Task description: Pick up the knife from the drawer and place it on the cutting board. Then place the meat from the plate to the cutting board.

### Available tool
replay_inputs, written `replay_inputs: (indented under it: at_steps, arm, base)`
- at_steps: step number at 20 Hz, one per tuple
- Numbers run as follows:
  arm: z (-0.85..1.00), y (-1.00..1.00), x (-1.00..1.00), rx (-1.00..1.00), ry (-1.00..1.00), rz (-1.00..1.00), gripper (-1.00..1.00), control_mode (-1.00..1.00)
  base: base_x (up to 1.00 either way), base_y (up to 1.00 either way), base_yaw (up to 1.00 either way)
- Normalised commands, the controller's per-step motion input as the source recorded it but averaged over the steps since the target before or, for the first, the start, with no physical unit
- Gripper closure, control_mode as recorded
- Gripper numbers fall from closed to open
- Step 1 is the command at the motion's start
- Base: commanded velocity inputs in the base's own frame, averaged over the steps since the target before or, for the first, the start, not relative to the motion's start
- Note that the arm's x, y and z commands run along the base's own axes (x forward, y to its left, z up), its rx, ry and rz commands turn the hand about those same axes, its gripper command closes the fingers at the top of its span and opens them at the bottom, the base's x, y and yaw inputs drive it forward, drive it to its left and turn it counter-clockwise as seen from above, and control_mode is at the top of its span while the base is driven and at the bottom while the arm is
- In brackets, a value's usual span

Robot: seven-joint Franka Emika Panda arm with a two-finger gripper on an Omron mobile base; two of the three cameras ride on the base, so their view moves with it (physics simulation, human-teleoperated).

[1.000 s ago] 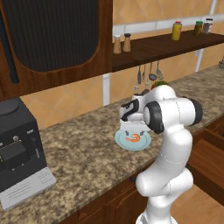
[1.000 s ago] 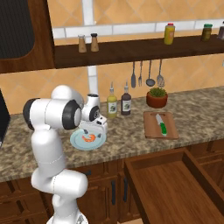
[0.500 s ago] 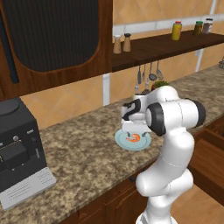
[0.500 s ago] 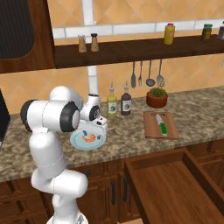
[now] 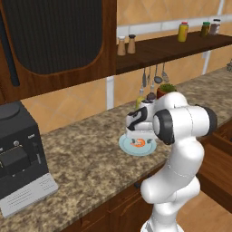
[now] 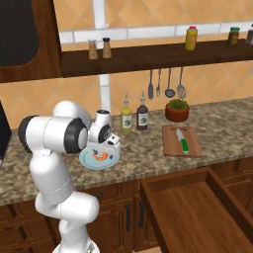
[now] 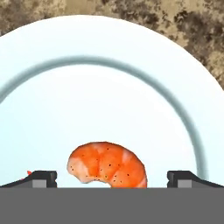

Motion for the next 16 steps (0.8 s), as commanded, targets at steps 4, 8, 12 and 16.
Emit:
replay_inputs:
  at_steps: [4, 8, 12, 16]
  arm:
    - [0.0, 0.0, 0.41, 0.0, 0.0, 0.0, -1.0, -1.0]
    - [-0.03, 0.0, 0.07, 0.0, 0.0, 0.0, -1.0, -1.0]
    - [-0.1, 0.0, -0.04, 0.0, 0.0, 0.0, -1.0, -1.0]
    - [-0.08, 0.0, -0.19, 0.0, -0.07, 0.0, -1.0, -1.0]
  base:
    - [0.0, 0.0, 0.0]
    - [0.0, 0.0, 0.0]
    - [0.0, 0.0, 0.0]
    - [0.0, 0.0, 0.0]
